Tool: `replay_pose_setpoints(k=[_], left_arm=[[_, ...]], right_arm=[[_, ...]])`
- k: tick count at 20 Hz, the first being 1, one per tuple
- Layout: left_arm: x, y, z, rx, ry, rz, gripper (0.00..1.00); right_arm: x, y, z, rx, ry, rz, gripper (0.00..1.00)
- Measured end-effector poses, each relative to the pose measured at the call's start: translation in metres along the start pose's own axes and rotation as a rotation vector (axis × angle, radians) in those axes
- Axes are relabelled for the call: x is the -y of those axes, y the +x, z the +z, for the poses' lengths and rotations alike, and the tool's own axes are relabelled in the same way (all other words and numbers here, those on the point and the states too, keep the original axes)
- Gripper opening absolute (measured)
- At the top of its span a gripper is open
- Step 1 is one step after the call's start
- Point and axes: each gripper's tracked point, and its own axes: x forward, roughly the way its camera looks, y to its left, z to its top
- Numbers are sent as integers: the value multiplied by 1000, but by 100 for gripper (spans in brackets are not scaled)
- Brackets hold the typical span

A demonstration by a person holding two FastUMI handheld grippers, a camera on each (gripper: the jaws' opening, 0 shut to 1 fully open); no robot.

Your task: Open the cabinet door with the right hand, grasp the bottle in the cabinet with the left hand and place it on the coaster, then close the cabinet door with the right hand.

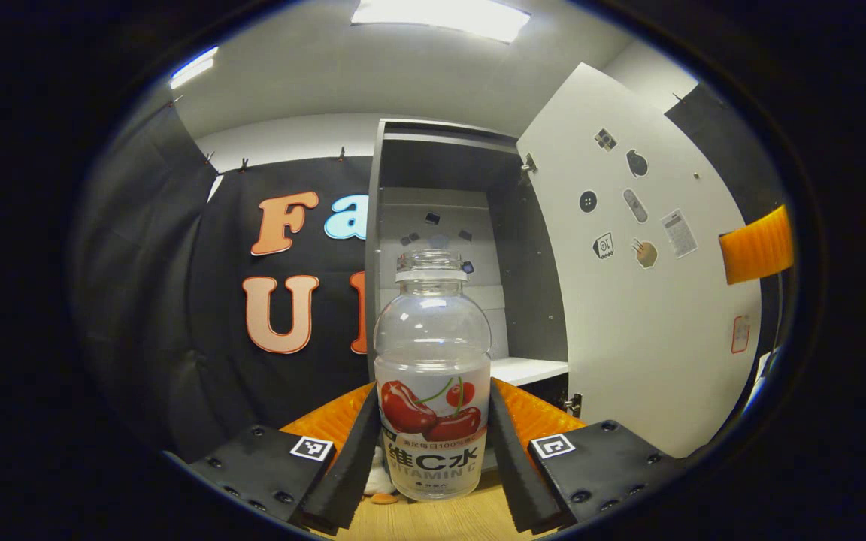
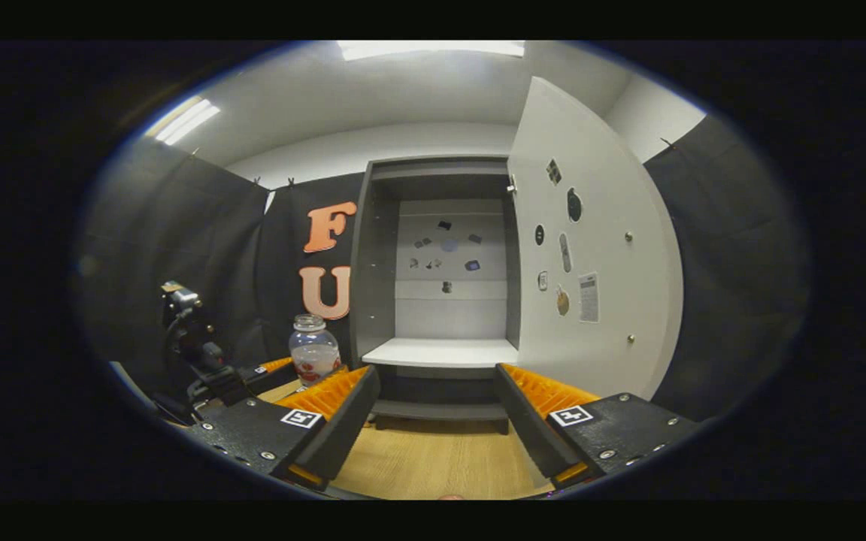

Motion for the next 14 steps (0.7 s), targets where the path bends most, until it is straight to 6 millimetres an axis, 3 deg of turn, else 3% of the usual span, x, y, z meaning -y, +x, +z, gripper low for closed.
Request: replay_pose_setpoints(k=[3, 7, 14], left_arm=[[-20, -21, -27, -22, 2, 25, 81], [-48, -44, -80, -88, 16, 55, 81], [-85, -73, -181, -227, -37, 52, 81]], right_arm=[[-15, 13, -10, -17, 27, 6, 94], [-36, 31, -30, -58, -8, 0, 94], [-103, 54, -74, -160, -26, 40, 94]])
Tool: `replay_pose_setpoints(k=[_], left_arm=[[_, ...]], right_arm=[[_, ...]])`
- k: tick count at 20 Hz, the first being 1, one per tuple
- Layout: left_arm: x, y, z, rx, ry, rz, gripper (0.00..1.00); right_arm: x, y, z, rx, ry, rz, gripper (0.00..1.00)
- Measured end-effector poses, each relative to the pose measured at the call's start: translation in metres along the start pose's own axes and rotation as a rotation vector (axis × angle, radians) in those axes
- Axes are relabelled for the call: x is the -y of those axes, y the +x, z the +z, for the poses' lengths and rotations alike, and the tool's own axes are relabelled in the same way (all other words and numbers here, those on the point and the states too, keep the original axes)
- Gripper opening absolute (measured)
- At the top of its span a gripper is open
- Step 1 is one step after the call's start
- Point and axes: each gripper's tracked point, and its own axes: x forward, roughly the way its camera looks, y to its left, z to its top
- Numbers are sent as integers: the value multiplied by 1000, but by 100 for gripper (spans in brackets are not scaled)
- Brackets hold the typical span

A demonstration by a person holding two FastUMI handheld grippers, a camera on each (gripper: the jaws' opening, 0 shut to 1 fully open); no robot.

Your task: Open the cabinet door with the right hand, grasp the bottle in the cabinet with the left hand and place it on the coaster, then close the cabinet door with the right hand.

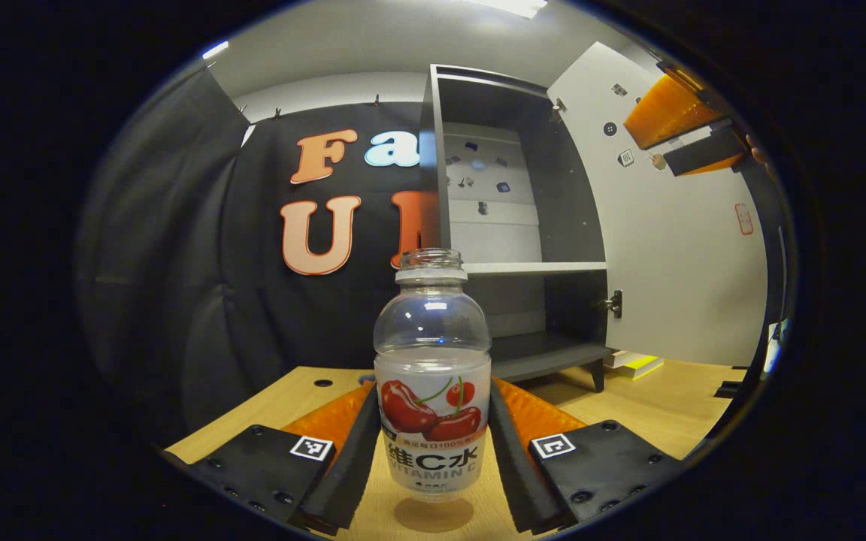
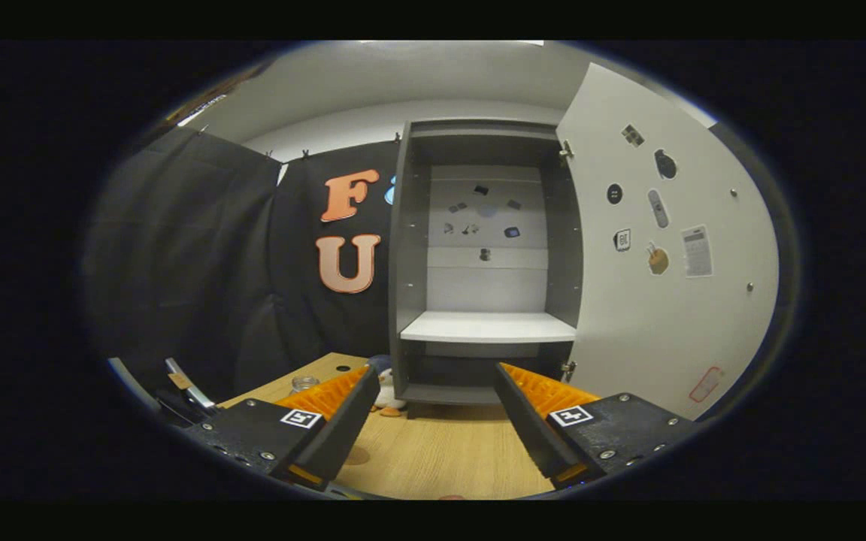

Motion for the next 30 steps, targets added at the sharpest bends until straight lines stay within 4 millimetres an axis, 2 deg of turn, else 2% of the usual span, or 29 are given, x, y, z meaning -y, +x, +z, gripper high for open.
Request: replay_pose_setpoints(k=[2, 5, 10, 12, 15, 18, 21, 23, 29, 30], left_arm=[[-5, 6, -29, -36, -32, -1, 81], [-7, 16, -61, -81, -60, 0, 81], [-2, 26, -90, -121, -45, -15, 81], [-1, 21, -101, -151, -68, -12, 81], [5, 13, -94, -132, -46, -17, 81], [7, 12, -97, -136, -18, -29, 84], [1, 12, -108, -184, -31, -16, 85], [-6, 8, -107, -184, -42, 11, 86], [-8, 16, -98, -171, -20, 15, 92], [-8, 17, -97, -172, -13, 10, 89]], right_arm=[[-10, 9, -12, -40, -9, -4, 97], [-19, 15, -23, -84, -1, -16, 94], [-17, 24, -28, -113, -30, -46, 94], [-18, 26, -29, -118, -32, -49, 94], [-18, 30, -31, -124, -12, -43, 94], [-15, 32, -30, -124, 3, -37, 95], [-13, 32, -29, -122, 13, -34, 94], [-11, 32, -29, -123, 18, -33, 95], [-14, 30, -33, -131, 45, -12, 95], [-14, 29, -32, -129, 44, -10, 95]])
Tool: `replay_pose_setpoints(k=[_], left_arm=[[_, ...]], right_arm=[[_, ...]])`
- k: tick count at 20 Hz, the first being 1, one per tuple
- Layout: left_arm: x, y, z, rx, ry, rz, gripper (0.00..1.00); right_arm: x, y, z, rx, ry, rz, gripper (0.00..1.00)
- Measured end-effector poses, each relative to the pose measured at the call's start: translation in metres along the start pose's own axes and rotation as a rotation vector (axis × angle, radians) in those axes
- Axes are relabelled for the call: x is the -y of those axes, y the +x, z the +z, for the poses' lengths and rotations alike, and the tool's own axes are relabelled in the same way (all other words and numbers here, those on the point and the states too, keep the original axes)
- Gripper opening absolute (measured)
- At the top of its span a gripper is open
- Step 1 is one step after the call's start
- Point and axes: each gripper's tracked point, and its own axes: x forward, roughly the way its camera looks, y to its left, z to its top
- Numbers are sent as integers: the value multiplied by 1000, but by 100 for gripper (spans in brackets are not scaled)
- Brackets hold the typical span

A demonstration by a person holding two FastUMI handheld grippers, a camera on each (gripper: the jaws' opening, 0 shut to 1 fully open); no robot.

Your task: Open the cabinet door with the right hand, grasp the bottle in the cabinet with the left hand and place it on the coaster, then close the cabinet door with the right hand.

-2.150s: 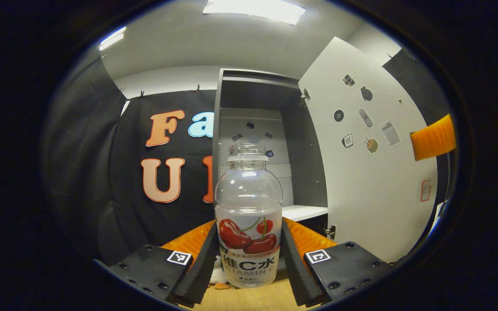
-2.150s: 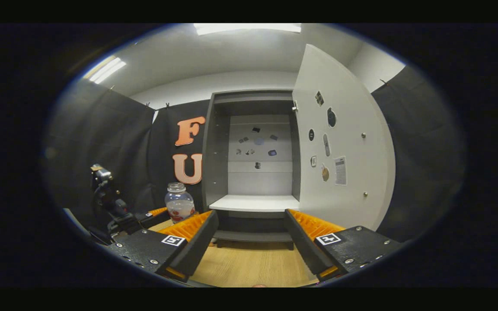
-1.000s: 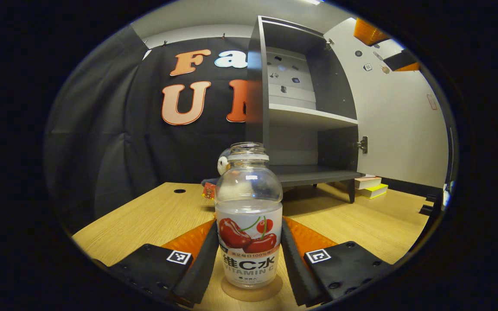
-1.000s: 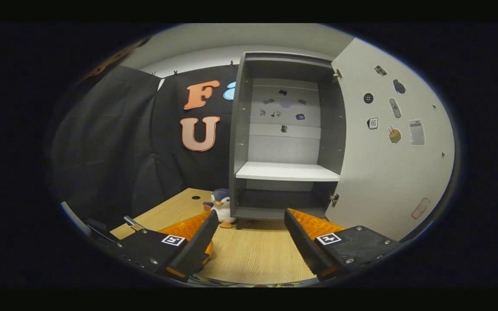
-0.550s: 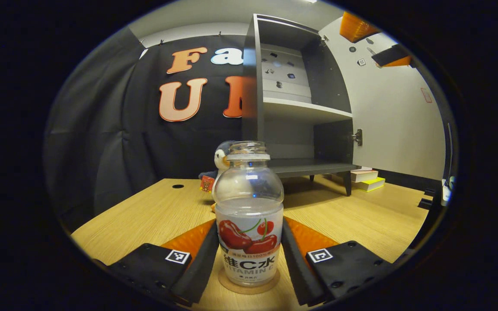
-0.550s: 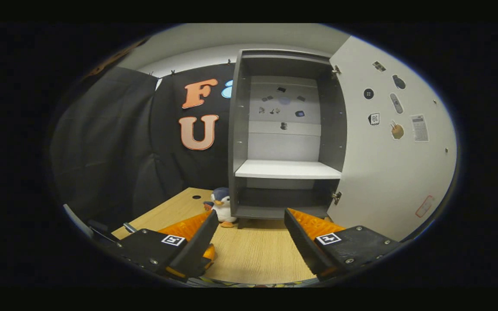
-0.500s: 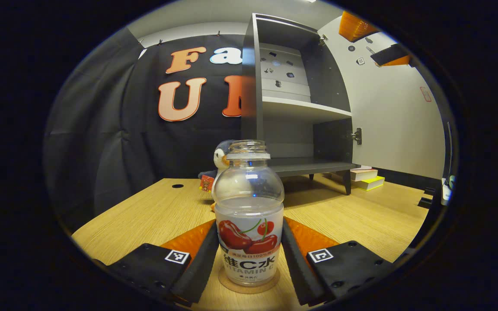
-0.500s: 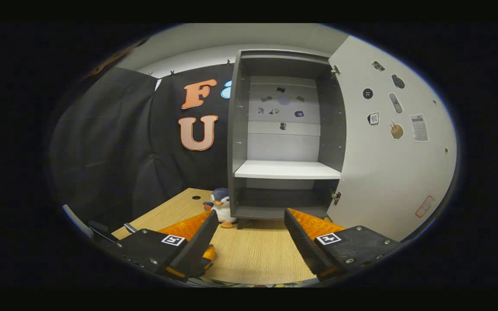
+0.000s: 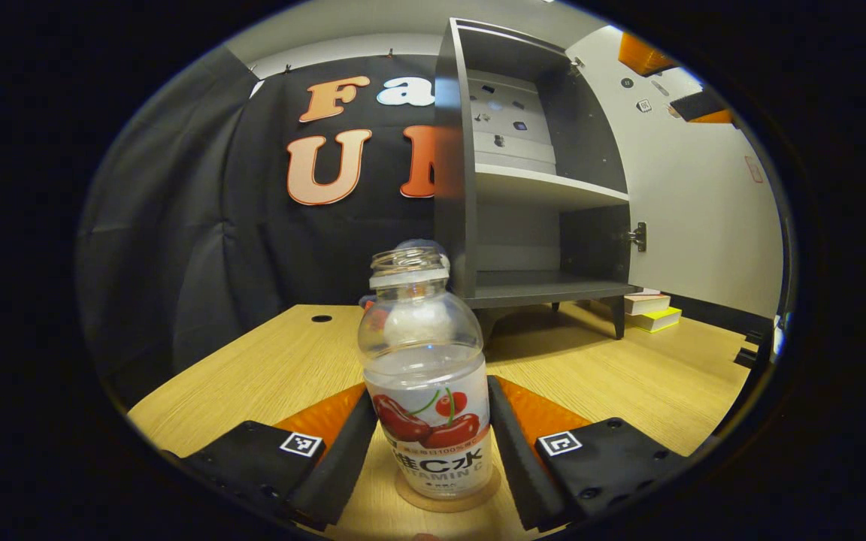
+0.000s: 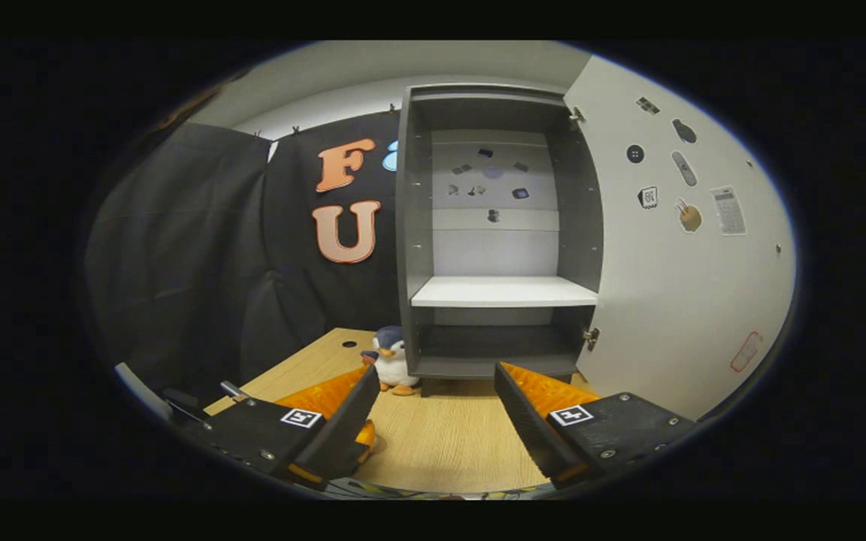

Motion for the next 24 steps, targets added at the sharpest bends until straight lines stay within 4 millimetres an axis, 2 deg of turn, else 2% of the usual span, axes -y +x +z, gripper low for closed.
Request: replay_pose_setpoints(k=[5, 12, 16, 24], left_arm=[[3, -2, 9, 20, 37, -9, 91], [10, -4, 11, 26, 55, -26, 91], [10, -1, 22, 41, 62, -24, 91], [7, 7, 81, 107, 72, -2, 94]], right_arm=[[2, 2, -4, -9, 12, 5, 95], [6, -1, -9, -27, 37, 3, 94], [7, -5, -8, -21, 44, 3, 94], [22, -20, 19, 61, 42, -13, 94]])
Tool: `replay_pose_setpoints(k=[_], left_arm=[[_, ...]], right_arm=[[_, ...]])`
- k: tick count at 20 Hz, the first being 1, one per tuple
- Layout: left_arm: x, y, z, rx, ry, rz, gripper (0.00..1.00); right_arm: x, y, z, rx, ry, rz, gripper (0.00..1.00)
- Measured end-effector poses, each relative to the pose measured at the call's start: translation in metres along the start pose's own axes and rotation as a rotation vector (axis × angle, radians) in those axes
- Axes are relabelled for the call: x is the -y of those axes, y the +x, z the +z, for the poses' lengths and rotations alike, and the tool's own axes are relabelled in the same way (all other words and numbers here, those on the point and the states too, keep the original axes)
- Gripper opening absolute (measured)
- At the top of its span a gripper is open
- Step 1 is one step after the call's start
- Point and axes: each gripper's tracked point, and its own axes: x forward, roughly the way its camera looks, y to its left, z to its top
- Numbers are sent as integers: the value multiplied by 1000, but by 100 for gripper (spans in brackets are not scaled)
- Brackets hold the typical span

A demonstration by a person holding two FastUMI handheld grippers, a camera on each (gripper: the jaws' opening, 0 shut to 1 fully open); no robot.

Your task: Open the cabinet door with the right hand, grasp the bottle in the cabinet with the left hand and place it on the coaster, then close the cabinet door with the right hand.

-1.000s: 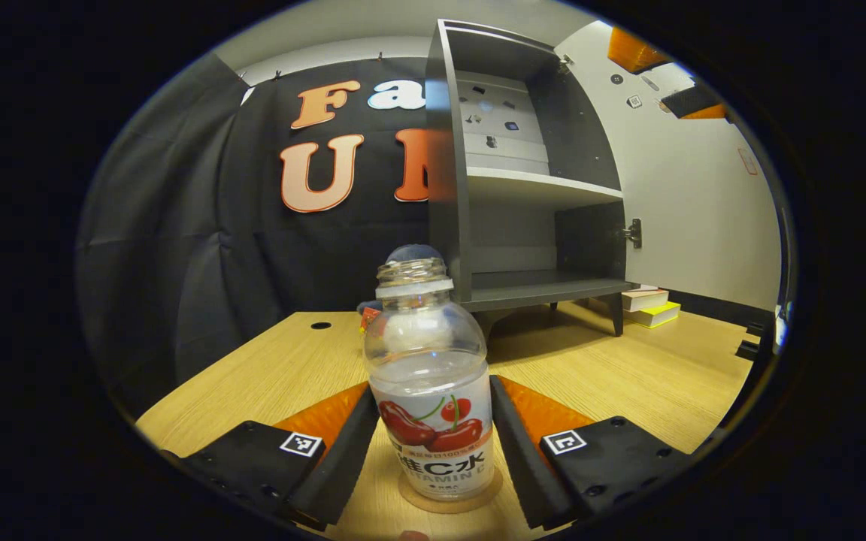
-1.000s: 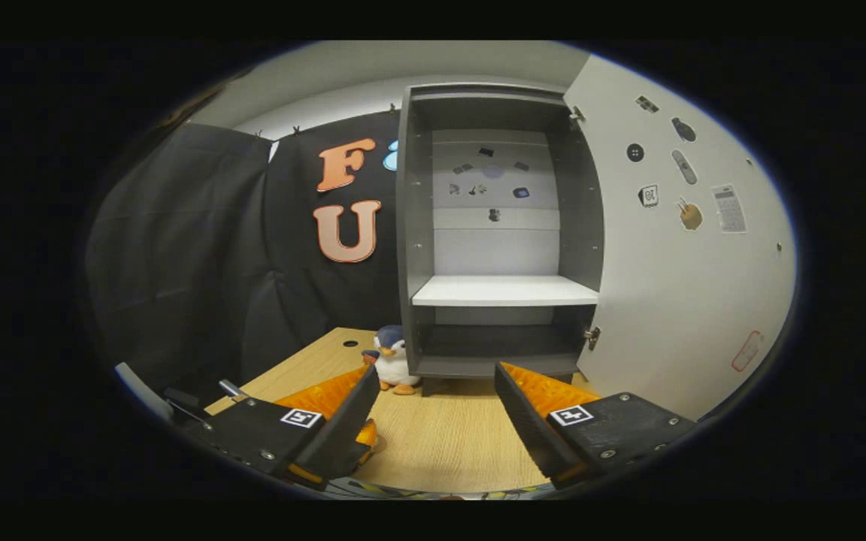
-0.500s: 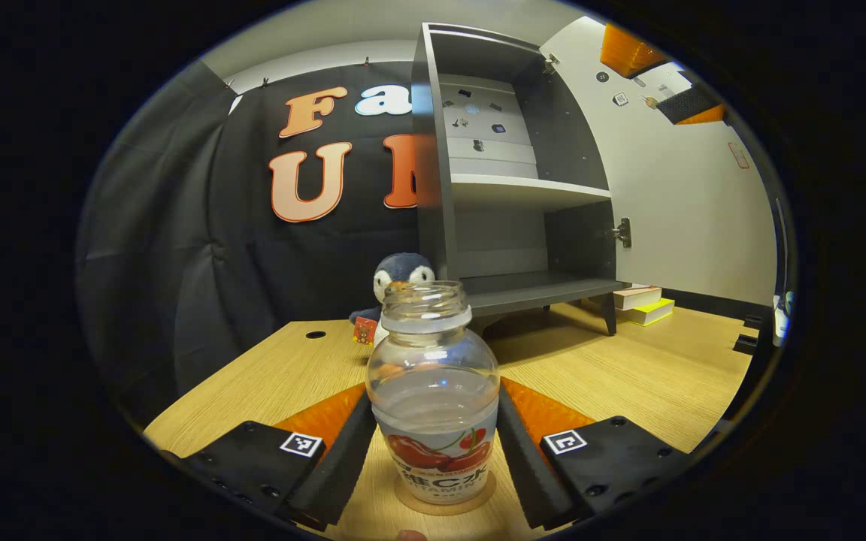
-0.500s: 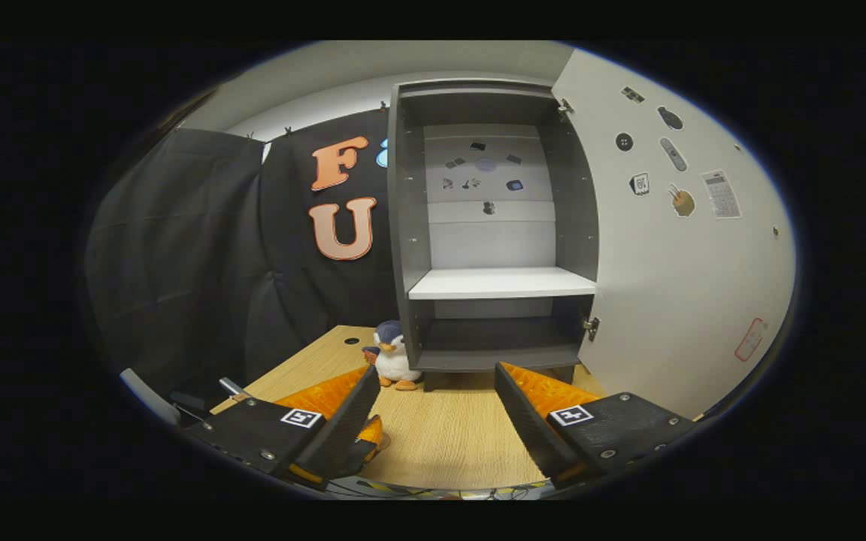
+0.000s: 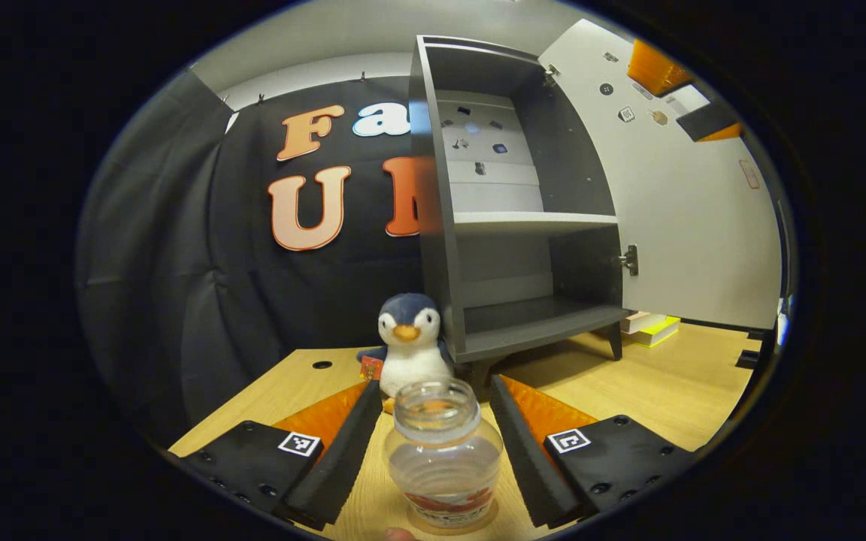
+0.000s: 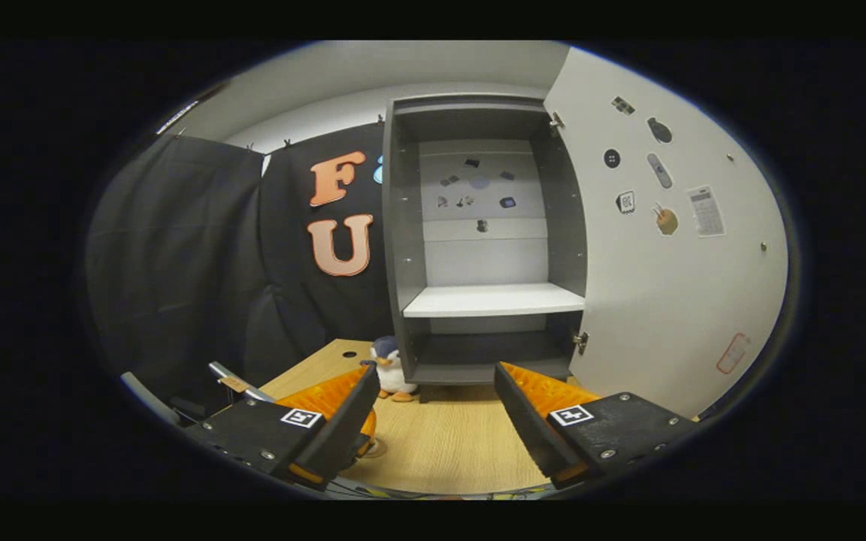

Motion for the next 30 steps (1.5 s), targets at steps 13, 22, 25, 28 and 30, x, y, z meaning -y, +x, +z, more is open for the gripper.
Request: replay_pose_setpoints(k=[13, 22, 25, 28, 30], left_arm=[[12, -13, 120, 65, -44, 1, 94], [44, -47, 168, 68, -56, 6, 94], [58, -59, 183, 86, -75, -5, 94], [62, -68, 193, 100, -86, 8, 94], [62, -73, 197, 103, -90, 24, 94]], right_arm=[[72, -46, 40, 118, -16, -88, 94], [133, -114, 69, 214, -41, -163, 94], [176, -143, 79, 239, -67, -252, 94], [236, -166, 90, 265, -110, -392, 94], [264, -172, 92, 259, -111, -430, 94]])
